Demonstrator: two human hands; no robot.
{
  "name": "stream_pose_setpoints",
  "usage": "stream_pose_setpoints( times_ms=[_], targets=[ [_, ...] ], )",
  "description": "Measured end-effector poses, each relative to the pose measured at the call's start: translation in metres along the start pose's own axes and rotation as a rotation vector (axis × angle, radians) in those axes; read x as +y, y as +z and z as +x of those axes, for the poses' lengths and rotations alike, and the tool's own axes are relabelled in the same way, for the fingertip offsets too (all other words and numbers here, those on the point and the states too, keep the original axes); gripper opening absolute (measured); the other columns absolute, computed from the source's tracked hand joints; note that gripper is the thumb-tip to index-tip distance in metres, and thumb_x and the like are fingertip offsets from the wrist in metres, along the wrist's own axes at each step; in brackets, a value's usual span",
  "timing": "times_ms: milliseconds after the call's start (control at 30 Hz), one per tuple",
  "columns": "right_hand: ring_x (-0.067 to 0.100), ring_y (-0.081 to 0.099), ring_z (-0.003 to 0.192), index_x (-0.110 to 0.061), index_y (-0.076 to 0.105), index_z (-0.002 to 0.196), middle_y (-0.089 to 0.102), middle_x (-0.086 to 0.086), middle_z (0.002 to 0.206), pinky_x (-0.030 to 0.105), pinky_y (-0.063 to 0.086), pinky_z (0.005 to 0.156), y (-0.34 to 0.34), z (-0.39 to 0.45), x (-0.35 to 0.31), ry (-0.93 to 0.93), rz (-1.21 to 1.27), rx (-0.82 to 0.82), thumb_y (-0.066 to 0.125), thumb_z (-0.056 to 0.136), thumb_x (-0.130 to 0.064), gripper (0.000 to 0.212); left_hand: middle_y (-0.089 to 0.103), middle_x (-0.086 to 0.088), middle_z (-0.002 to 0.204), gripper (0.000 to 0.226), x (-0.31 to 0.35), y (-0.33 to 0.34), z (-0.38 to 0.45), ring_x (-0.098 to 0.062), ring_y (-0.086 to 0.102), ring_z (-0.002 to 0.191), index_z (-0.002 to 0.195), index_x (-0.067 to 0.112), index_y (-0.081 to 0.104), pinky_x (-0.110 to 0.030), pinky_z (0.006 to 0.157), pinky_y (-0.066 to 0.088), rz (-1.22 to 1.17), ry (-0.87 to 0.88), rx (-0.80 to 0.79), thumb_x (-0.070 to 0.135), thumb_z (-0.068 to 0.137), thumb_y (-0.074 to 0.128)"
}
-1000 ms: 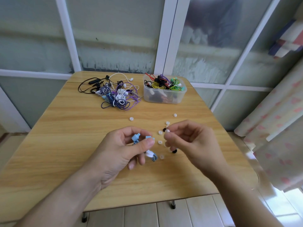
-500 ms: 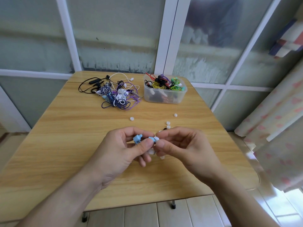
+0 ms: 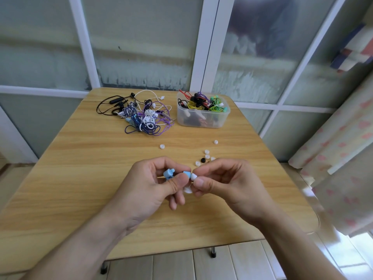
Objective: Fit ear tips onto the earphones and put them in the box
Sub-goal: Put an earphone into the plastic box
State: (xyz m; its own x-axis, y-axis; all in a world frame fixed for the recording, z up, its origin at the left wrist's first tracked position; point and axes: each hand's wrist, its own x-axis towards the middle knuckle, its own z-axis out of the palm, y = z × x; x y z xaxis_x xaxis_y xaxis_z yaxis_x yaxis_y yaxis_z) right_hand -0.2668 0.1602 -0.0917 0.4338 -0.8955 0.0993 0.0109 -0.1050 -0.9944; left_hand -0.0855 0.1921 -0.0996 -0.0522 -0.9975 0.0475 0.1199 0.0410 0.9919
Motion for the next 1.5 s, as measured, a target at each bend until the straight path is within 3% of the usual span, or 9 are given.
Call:
stream_pose_setpoints(
  times_ms=[233,500,667,767,833,1000,1200,1367,1500],
  targets=[
    [0.016,0.07,0.07,-0.012,0.078,0.075,0.075,0.011,0.077,0.024,0.053,0.065,-0.002,-0.002,-0.002,-0.028,-0.021,-0.057,0.077,0.069,-0.009,0.007,0.058,-0.014,0.051,0.004,-0.002,-0.001,-0.001,-0.018,0.048,0.039,0.083,0.001,0.067,-0.022,0.038,0.041,0.025,-0.02,-0.031,-0.002,0.083,0.064],
    [0.016,0.07,0.068,-0.013,0.078,0.073,0.075,0.011,0.076,0.024,0.054,0.063,-0.002,-0.001,-0.002,-0.014,-0.036,-0.087,0.078,0.068,-0.008,0.007,0.06,-0.013,0.052,0.012,-0.007,0.002,-0.002,-0.018,0.048,0.039,0.079,0.002,0.066,-0.021,0.037,0.039,0.072,0.018,-0.012,-0.008,0.085,0.062],
    [0.022,0.072,0.073,-0.022,0.079,0.075,0.075,0.001,0.076,0.046,0.057,0.068,-0.002,-0.002,-0.003,-0.182,-0.298,0.038,0.084,0.067,-0.016,0.011,0.063,-0.02,0.057,0.012,-0.01,0.005,-0.002,-0.018,0.047,0.039,0.079,0.001,0.066,-0.02,0.036,0.037,0.04,-0.022,0.013,-0.007,0.086,0.061],
    [0.016,0.07,0.073,-0.021,0.079,0.079,0.074,-0.007,0.078,0.043,0.053,0.063,0.0,0.0,0.003,-0.395,-0.493,0.1,0.084,0.072,-0.005,0.019,0.065,-0.018,0.061,0.003,-0.008,0.007,-0.002,-0.018,0.047,0.038,0.082,-0.003,0.063,-0.019,0.035,0.036,0.008,-0.021,0.048,-0.004,0.082,0.066],
    [0.015,0.07,0.076,-0.02,0.079,0.082,0.074,-0.009,0.08,0.042,0.053,0.062,0.001,0.002,0.007,-0.493,-0.554,0.132,0.082,0.075,-0.001,0.021,0.067,-0.022,0.066,0.021,-0.005,0.008,-0.002,-0.021,0.047,0.038,0.083,-0.004,0.06,-0.019,0.035,0.036,0.0,-0.001,0.045,0.009,0.072,0.072],
    [0.023,0.071,0.079,-0.013,0.079,0.086,0.074,0.005,0.085,0.048,0.058,0.068,-0.001,0.004,0.006,-0.296,-0.199,0.094,0.08,0.074,-0.01,0.012,0.067,-0.016,0.065,0.022,0.001,0.006,0.0,-0.02,0.05,0.04,0.083,-0.001,0.066,-0.021,0.036,0.039,-0.044,0.05,0.032,0.015,0.069,0.068],
    [0.026,0.073,0.08,-0.014,0.078,0.086,0.075,0.007,0.085,0.048,0.059,0.074,-0.005,0.002,0.004,-0.242,-0.177,0.037,0.08,0.072,-0.023,0.017,0.064,-0.013,0.055,0.019,-0.004,0.007,-0.002,-0.023,0.049,0.041,0.089,0.004,0.071,-0.023,0.039,0.041,0.029,0.071,0.062,0.018,0.077,0.067],
    [0.015,0.071,0.067,-0.005,0.073,0.083,0.075,0.007,0.075,0.022,0.052,0.06,-0.001,0.001,0.004,-0.188,-0.093,0.071,0.076,0.073,-0.014,0.014,0.062,-0.008,0.05,0.013,-0.003,0.011,-0.002,-0.016,0.049,0.036,0.087,0.003,0.07,-0.022,0.039,0.041,0.096,0.169,0.109,0.012,0.077,0.069],
    [0.018,0.069,0.07,-0.002,0.072,0.086,0.074,0.013,0.079,0.026,0.05,0.055,0.004,0.002,0.007,-0.14,-0.045,0.079,0.074,0.077,-0.015,0.016,0.061,-0.01,0.051,0.007,-0.003,0.01,-0.002,-0.013,0.05,0.036,0.088,0.006,0.07,-0.021,0.04,0.042,0.176,0.221,0.14,0.003,0.083,0.068]
  ],
)
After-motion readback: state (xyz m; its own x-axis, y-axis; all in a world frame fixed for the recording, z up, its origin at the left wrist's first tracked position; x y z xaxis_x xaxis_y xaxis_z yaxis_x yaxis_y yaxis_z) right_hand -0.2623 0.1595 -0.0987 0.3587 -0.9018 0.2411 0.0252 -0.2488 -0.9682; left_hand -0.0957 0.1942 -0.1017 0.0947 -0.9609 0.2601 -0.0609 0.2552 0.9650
